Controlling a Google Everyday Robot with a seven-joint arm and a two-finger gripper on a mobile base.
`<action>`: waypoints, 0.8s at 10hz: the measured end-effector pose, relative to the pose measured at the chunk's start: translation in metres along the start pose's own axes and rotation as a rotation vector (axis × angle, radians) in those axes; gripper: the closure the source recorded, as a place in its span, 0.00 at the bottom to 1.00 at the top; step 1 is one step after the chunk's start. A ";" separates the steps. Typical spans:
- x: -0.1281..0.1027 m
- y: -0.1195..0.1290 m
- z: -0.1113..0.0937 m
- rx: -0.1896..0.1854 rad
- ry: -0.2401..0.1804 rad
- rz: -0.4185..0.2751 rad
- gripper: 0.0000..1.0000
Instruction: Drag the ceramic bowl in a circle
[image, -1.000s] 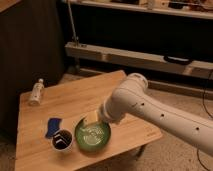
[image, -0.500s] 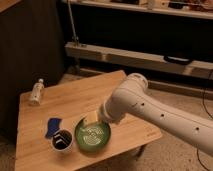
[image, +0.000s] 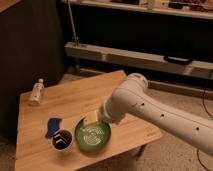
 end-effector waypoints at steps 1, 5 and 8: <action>0.000 0.000 0.000 0.000 0.000 0.000 0.20; 0.000 0.000 0.000 0.000 0.000 0.000 0.20; 0.000 0.001 0.000 0.004 0.005 -0.013 0.20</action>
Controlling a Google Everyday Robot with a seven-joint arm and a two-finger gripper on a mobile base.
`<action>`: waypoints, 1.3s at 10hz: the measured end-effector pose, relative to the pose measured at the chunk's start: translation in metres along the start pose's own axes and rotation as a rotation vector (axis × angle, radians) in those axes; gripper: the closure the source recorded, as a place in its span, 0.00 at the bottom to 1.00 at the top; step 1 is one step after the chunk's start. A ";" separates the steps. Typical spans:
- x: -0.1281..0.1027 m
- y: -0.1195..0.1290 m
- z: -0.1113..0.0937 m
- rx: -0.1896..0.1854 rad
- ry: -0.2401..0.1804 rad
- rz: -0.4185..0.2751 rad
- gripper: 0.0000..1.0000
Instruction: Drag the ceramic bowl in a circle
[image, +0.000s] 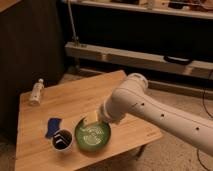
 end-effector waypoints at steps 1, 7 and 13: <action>0.001 0.005 0.001 0.028 0.016 -0.023 0.20; 0.042 0.076 0.041 0.134 0.185 -0.148 0.20; 0.048 0.103 0.099 0.108 -0.007 -0.045 0.20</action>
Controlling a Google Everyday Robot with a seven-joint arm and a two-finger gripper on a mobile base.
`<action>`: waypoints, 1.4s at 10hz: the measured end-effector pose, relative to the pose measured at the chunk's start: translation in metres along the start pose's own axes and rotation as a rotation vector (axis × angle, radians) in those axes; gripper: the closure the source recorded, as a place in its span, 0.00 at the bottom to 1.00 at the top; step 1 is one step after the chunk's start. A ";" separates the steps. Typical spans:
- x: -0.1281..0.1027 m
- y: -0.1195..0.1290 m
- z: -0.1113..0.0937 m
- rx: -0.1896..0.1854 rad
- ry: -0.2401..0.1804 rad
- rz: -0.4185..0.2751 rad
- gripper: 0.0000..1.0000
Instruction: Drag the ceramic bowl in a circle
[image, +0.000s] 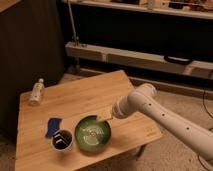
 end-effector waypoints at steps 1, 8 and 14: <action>0.000 0.004 0.003 0.007 -0.017 0.021 0.20; -0.013 0.009 0.021 -0.010 -0.095 0.078 0.66; -0.023 0.006 0.019 -0.051 -0.125 0.088 0.44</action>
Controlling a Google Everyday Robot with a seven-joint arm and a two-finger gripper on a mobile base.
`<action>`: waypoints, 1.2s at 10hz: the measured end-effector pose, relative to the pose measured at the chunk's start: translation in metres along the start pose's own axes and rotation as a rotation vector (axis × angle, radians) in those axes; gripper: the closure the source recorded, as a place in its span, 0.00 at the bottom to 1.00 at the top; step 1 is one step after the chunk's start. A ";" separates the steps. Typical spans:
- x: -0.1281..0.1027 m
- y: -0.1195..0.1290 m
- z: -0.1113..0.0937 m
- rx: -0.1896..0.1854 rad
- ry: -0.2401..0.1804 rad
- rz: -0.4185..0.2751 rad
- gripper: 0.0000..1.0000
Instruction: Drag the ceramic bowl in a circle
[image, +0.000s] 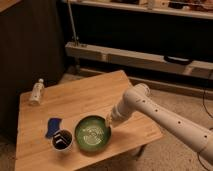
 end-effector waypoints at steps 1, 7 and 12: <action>-0.001 0.000 0.001 0.003 -0.003 0.002 0.44; 0.000 0.008 0.021 0.004 -0.027 0.009 0.44; 0.003 0.021 0.048 0.001 -0.045 0.013 0.60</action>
